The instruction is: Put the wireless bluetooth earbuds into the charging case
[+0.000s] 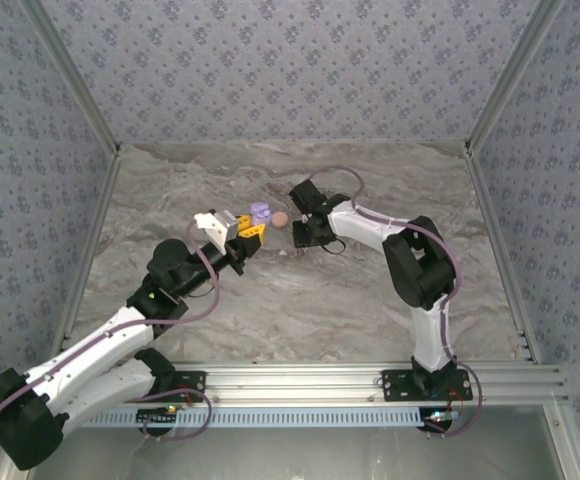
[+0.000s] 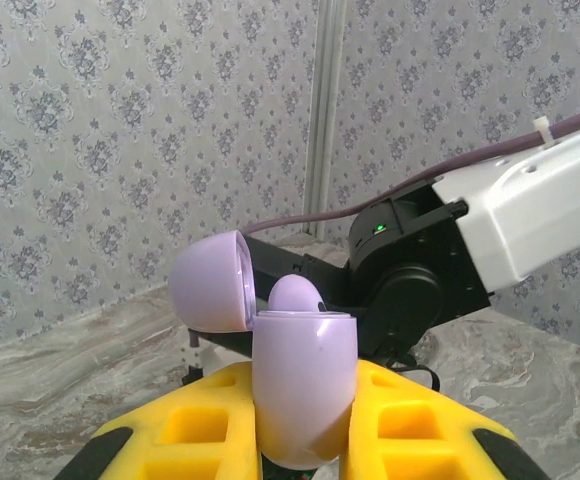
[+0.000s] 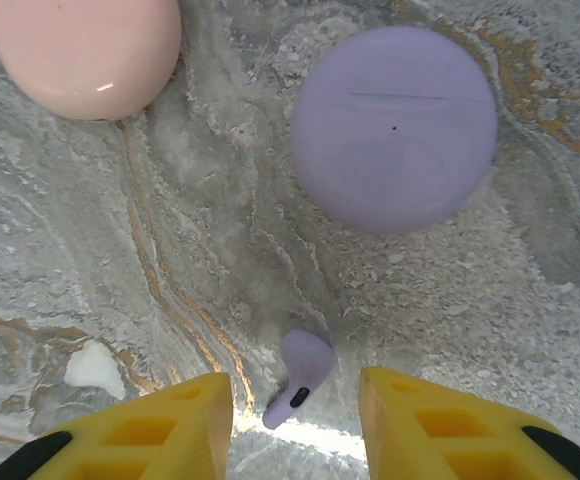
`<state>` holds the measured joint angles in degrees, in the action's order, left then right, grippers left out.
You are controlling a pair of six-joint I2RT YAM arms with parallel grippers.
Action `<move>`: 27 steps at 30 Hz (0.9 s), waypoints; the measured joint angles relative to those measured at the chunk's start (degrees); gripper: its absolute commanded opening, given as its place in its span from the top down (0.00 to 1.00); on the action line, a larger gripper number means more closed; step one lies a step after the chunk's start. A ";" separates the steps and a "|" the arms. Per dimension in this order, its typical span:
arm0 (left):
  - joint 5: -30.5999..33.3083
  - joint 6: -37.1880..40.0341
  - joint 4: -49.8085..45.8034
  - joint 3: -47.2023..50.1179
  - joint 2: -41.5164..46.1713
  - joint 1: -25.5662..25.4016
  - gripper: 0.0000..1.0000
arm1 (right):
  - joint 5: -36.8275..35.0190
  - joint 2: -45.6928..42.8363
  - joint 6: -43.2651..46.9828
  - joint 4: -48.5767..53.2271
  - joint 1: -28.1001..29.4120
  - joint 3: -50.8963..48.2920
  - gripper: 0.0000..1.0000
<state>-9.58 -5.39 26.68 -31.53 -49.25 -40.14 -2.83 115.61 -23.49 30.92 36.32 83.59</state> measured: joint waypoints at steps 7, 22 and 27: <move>0.00 0.00 0.00 0.00 0.02 0.00 1.00 | -1.18 2.99 0.57 1.22 0.39 1.38 0.65; 0.00 -0.02 -0.02 0.00 -0.57 0.00 1.00 | -2.58 4.68 1.51 2.36 0.37 2.99 0.76; -0.02 -0.02 -0.17 0.00 -0.79 0.00 1.00 | -2.56 4.52 2.14 2.38 0.37 2.95 0.78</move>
<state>-9.61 -5.41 26.50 -31.53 -50.04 -40.14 -5.39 120.14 -21.34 33.30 36.69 86.54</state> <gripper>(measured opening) 0.178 0.225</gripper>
